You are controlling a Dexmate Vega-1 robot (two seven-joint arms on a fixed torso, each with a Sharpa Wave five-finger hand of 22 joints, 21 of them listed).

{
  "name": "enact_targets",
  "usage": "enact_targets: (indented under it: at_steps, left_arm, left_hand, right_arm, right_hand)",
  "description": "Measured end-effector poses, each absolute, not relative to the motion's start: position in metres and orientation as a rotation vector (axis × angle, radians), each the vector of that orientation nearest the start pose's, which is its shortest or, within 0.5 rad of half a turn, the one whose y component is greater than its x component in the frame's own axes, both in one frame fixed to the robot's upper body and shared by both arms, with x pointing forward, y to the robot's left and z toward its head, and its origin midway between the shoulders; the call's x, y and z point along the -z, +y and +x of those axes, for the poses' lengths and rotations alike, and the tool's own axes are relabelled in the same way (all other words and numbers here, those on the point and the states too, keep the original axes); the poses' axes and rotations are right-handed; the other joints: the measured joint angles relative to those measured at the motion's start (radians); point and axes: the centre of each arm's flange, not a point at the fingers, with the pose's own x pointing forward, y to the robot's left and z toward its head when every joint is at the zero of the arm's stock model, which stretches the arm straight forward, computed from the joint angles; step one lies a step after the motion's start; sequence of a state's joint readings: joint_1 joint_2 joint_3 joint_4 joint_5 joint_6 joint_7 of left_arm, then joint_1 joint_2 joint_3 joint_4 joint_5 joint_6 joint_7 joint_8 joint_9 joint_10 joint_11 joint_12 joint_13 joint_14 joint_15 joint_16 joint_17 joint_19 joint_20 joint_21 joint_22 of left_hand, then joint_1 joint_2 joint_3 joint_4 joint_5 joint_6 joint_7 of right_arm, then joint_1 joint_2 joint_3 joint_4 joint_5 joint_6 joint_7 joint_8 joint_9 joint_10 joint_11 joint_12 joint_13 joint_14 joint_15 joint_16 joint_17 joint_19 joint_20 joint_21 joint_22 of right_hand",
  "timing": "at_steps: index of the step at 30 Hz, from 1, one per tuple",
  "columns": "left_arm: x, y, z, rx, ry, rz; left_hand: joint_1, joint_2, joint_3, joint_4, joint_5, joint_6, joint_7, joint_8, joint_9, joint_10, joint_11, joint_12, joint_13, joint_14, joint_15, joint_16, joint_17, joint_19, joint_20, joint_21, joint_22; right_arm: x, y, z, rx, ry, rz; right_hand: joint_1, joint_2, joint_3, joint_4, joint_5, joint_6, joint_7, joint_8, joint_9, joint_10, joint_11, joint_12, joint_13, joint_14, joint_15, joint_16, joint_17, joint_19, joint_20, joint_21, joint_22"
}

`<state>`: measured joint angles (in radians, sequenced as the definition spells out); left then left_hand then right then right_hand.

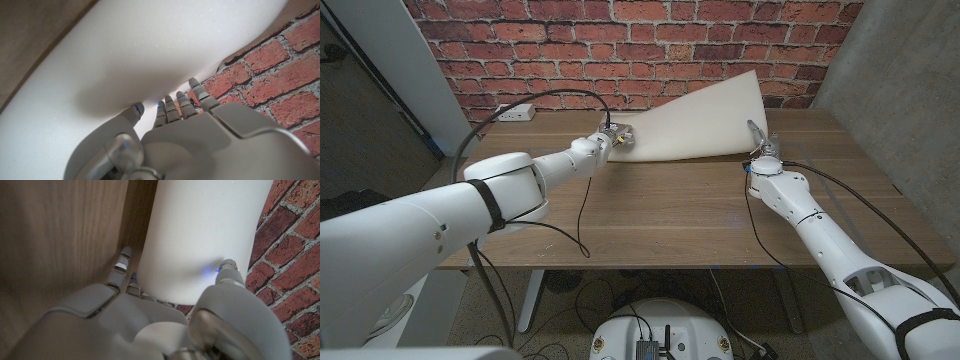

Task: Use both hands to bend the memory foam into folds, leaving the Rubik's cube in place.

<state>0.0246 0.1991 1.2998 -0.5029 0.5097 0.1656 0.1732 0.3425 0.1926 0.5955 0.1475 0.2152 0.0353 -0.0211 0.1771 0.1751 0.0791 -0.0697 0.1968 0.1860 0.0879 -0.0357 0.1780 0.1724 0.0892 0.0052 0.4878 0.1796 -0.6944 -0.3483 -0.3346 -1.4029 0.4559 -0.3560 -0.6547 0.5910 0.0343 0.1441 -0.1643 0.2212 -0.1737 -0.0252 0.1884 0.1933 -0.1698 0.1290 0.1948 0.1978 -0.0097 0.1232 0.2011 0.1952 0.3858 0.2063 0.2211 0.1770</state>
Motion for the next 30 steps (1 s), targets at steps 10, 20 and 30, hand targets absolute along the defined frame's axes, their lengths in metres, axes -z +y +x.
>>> enact_targets:
  at_steps: [10,20,30]
  left_arm:
    - [-0.073,0.165,0.766,-0.166,-0.366,1.774]
    - [-0.072,0.163,0.767,-0.147,-0.365,1.772]
    - [-0.073,0.163,0.768,-0.134,-0.348,1.777]
  left_hand:
    - [0.0,0.0,0.007,0.001,0.0,0.0,0.0,0.0,0.0,0.0,0.0,0.0,0.0,0.0,0.0,0.0,0.0,0.004,0.004,-0.004,0.0]
    - [0.0,0.0,0.014,0.003,0.0,-0.005,-0.005,0.0,0.0,0.0,0.0,0.0,0.0,0.0,0.0,0.0,0.0,0.004,0.004,-0.004,0.0]
    - [-0.004,-0.004,0.017,0.006,0.0,-0.005,-0.005,0.0,0.0,0.0,0.0,0.0,0.0,0.0,0.0,0.0,0.0,0.003,0.004,-0.004,-0.001]
  right_arm:
    - [-0.014,-0.276,0.689,0.421,-0.264,0.015]
    - [-0.023,-0.266,0.692,0.48,-0.253,0.03]
    - [-0.028,-0.263,0.689,0.564,-0.231,-0.049]
  right_hand:
    - [0.305,0.006,0.049,0.003,0.032,0.016,0.065,0.019,0.0,0.209,0.001,0.148,0.009,0.376,-0.135,0.084,0.016,0.341,-0.243,0.033,-0.004]
    - [0.771,0.064,0.07,-0.013,-0.006,0.336,0.06,0.021,0.0,0.729,-0.132,0.583,0.202,0.929,-0.225,0.491,0.449,0.489,-0.297,0.182,0.07]
    - [0.883,0.069,0.085,0.006,-0.037,0.767,0.03,0.096,0.001,0.886,-0.156,0.737,0.268,0.952,-0.202,0.485,0.555,0.453,-0.31,0.314,0.114]
